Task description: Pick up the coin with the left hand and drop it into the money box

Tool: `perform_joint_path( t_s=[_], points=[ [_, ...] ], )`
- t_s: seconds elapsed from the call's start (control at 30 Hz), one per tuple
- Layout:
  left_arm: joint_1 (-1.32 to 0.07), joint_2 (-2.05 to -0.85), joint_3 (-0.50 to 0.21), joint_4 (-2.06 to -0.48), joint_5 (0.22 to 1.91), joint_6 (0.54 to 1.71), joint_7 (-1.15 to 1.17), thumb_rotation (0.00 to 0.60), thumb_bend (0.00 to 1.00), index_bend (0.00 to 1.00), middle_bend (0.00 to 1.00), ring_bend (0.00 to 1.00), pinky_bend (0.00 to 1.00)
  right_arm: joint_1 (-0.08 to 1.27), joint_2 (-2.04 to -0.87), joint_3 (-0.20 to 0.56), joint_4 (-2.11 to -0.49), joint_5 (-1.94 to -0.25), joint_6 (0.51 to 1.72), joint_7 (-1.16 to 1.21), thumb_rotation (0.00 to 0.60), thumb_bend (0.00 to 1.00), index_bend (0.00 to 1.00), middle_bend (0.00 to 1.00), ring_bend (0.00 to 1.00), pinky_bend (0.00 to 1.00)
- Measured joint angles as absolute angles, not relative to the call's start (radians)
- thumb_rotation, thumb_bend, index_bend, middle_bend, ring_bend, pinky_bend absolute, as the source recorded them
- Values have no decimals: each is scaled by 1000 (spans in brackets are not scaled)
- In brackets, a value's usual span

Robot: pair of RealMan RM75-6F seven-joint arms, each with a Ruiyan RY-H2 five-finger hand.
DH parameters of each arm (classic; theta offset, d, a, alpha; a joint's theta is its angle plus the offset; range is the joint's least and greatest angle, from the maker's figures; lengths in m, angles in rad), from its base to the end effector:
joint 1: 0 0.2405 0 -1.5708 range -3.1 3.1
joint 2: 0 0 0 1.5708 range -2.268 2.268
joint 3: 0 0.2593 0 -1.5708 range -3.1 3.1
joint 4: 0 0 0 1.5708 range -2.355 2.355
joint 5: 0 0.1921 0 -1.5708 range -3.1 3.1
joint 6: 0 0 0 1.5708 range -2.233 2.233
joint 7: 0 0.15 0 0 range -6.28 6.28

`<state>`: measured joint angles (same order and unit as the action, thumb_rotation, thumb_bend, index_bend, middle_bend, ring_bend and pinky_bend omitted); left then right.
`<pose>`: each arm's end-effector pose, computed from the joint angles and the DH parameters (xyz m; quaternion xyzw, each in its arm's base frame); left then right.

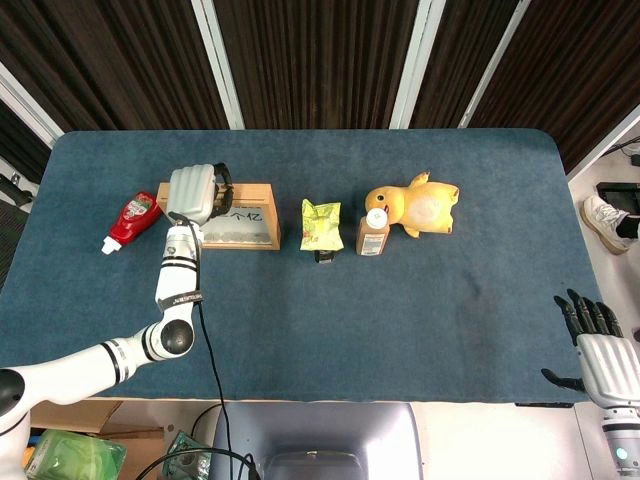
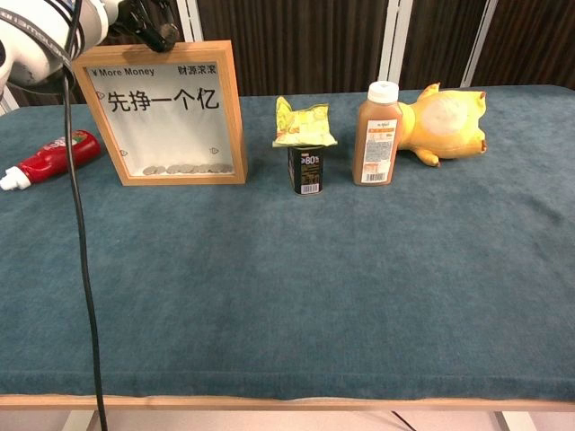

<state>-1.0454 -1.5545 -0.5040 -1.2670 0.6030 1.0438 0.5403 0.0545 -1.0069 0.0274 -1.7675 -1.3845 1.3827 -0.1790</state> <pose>-0.0736 0.4703 0.0876 -0.5775 -0.3978 -0.4427 0.5588 -0.3128 -0.1681 0.1868 0.6073 -0.4179 0.2827 0.6137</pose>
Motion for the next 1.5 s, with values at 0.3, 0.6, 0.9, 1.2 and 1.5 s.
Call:
perform_joint_path(
  t_s=[0.3, 0.6, 0.9, 1.2, 1.5],
  points=[
    [-1043, -1544, -485, -1268, 597, 1048, 543, 600, 667, 684, 1000, 1000, 1000, 56, -1005, 25, -1770, -1385, 1379, -180, 600, 128, 0, 0, 0, 0],
    [-1041, -1533, -471, -1276, 590, 1046, 546, 600, 674, 684, 1000, 1000, 1000, 58, -1007, 25, -1769, -1380, 1375, -187, 600, 128, 0, 0, 0, 0],
    [-1037, -1518, -459, -1307, 588, 1059, 552, 600, 673, 685, 1000, 1000, 1000, 59, -1008, 25, -1770, -1381, 1376, -189, 600, 128, 0, 0, 0, 0],
    [-1038, -1511, -455, -1317, 580, 1062, 554, 600, 674, 685, 1000, 1000, 1000, 59, -1007, 24, -1770, -1383, 1376, -186, 600, 128, 0, 0, 0, 0],
    [-1039, -1504, -446, -1322, 571, 1057, 556, 600, 676, 686, 1000, 1000, 1000, 59, -1007, 25, -1769, -1381, 1377, -184, 600, 128, 0, 0, 0, 0]
  ],
)
